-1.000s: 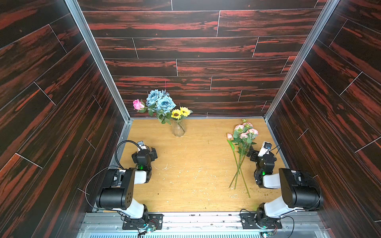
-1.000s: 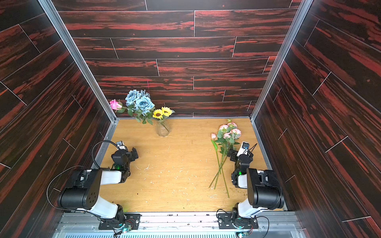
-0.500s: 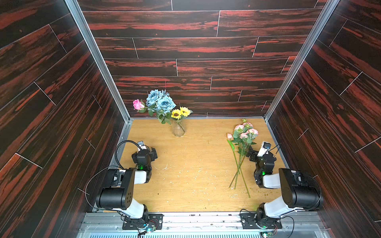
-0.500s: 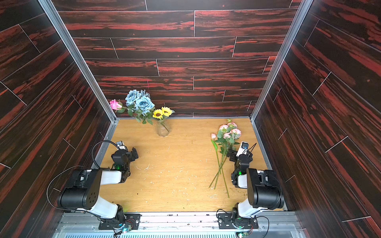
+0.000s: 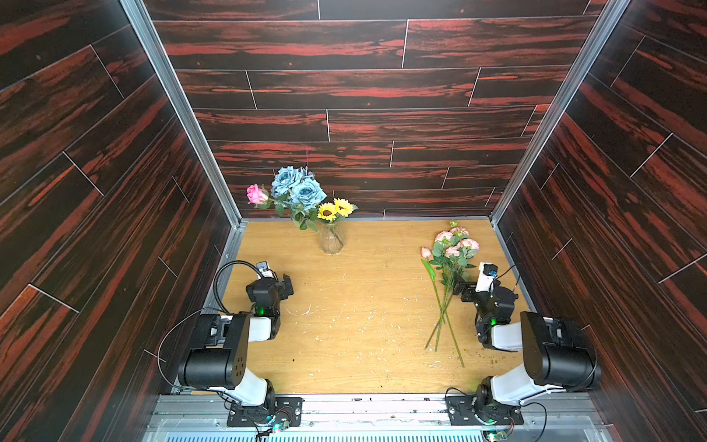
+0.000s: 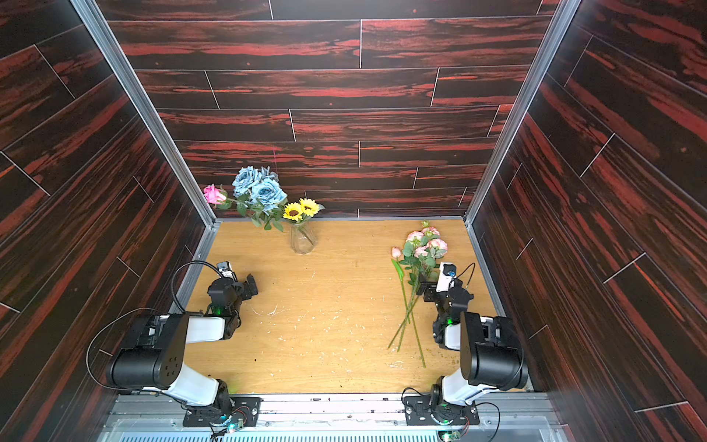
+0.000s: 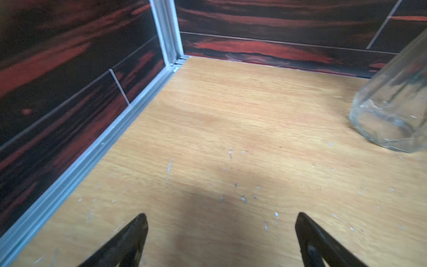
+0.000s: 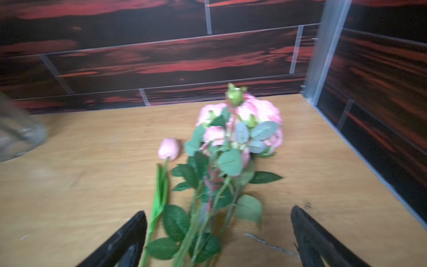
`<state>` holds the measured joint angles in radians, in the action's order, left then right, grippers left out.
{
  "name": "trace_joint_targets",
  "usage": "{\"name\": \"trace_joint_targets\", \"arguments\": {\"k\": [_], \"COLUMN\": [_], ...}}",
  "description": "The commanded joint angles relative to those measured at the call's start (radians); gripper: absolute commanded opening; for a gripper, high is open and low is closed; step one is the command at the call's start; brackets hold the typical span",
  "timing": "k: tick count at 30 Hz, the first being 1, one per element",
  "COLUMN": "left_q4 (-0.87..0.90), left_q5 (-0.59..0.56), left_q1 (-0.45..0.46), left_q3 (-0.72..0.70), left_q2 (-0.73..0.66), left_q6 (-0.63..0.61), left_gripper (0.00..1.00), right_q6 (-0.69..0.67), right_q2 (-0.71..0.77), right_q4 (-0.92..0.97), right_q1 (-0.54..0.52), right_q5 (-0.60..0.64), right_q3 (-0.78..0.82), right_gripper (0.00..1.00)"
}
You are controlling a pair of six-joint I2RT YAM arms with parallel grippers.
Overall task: Pick out pink flowers from the vase
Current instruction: Reset both arms
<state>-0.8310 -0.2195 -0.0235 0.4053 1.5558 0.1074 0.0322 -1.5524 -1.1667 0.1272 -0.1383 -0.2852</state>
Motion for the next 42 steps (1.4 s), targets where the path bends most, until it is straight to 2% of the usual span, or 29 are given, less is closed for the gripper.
{"name": "trace_joint_targets", "arguments": {"k": [1, 4, 20, 35, 36, 38, 39, 42], "left_q4": [0.004, 0.009, 0.015, 0.015, 0.016, 0.016, 0.016, 0.015], "left_q5": [0.052, -0.010, -0.011, -0.009, -0.009, -0.009, -0.009, -0.009], "left_q1": [-0.009, -0.008, -0.008, -0.009, -0.009, -0.009, -0.008, -0.009], "left_q3": [0.015, 0.017, 0.020, 0.019, 0.018, 0.018, 0.018, 0.020], "left_q2": [-0.018, -0.017, -0.017, -0.018, -0.017, -0.018, -0.017, -0.017], "left_q6": [-0.018, 0.003, 0.000, 0.000, -0.001, -0.001, -0.001, 0.000], "left_gripper": [1.00, 1.00, 1.00, 1.00, 1.00, 1.00, 1.00, 1.00], "right_q6": [-0.015, 0.057, 0.040, 0.040, 0.037, -0.025, -0.033, -0.005], "right_q2": [-0.002, 0.000, -0.011, -0.006, -0.005, -0.003, -0.002, -0.007], "right_q4": [-0.004, 0.031, 0.055, 0.047, 0.044, -0.034, -0.064, 0.010], "right_q1": [0.008, -0.012, -0.039, -0.038, -0.037, -0.022, -0.019, 0.004], "right_q5": [-0.108, 0.150, 0.190, 0.184, 0.155, -0.050, -0.092, -0.096], "right_q3": [0.001, -0.016, -0.036, -0.029, -0.027, 0.012, 0.029, -0.009], "right_gripper": [0.99, 0.99, 0.99, 0.99, 0.99, 0.99, 0.99, 0.99]}}
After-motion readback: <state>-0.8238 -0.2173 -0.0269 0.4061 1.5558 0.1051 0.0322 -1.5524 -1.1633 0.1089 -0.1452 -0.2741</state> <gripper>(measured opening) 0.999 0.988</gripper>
